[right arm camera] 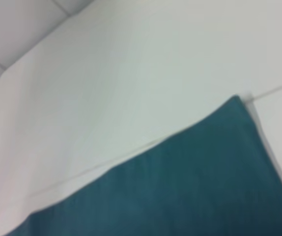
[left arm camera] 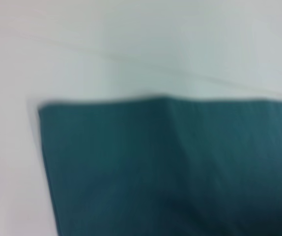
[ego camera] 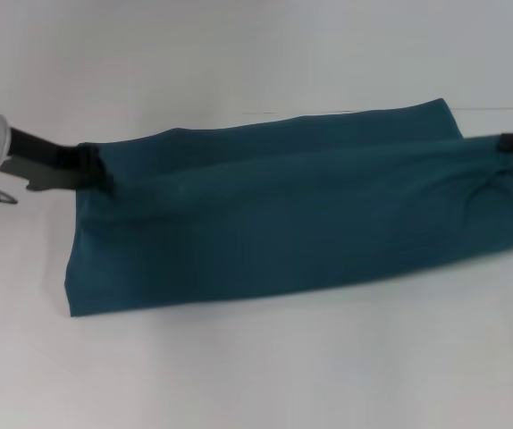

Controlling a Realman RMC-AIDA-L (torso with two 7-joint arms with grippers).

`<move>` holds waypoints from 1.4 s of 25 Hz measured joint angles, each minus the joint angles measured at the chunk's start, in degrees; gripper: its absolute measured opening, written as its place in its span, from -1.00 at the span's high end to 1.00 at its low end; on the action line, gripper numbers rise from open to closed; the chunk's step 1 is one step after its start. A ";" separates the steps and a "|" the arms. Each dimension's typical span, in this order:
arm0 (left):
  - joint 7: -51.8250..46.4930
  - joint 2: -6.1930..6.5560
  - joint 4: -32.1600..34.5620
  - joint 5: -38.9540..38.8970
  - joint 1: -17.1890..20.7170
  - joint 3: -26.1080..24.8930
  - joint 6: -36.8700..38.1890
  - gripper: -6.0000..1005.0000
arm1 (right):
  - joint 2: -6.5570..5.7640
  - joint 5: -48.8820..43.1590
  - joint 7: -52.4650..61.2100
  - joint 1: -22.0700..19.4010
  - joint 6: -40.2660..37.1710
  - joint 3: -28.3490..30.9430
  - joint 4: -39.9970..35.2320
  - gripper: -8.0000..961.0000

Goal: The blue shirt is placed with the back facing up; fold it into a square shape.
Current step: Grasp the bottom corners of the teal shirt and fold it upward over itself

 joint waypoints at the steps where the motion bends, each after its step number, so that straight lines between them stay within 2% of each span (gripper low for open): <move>1: -0.25 -0.34 -0.19 0.00 -0.17 0.30 -1.57 0.83 | 0.37 0.07 -0.01 0.39 1.47 -0.01 0.05 0.88; 7: -0.87 -2.74 -0.47 0.09 -0.39 0.84 -11.82 0.83 | 3.17 0.09 -0.11 2.82 12.10 -2.79 0.17 0.88; 10: -0.40 -3.43 -0.77 -0.07 -0.35 0.85 -15.92 0.83 | 3.88 -0.03 -0.05 3.96 18.41 -6.06 1.75 0.88; 14: 0.79 -4.01 -1.93 -0.39 -0.50 0.86 -20.15 0.83 | 4.17 -0.13 -0.02 5.33 25.22 -9.46 4.95 0.88; 20: 0.89 -4.00 -3.24 -0.38 -1.22 0.85 -23.72 0.82 | 4.49 -0.03 0.00 6.95 30.99 -11.07 7.35 0.89; 35: 0.36 -3.95 -4.98 -0.09 -1.82 0.73 -26.44 0.81 | 3.88 -0.31 -0.02 9.98 33.03 -11.67 9.95 0.83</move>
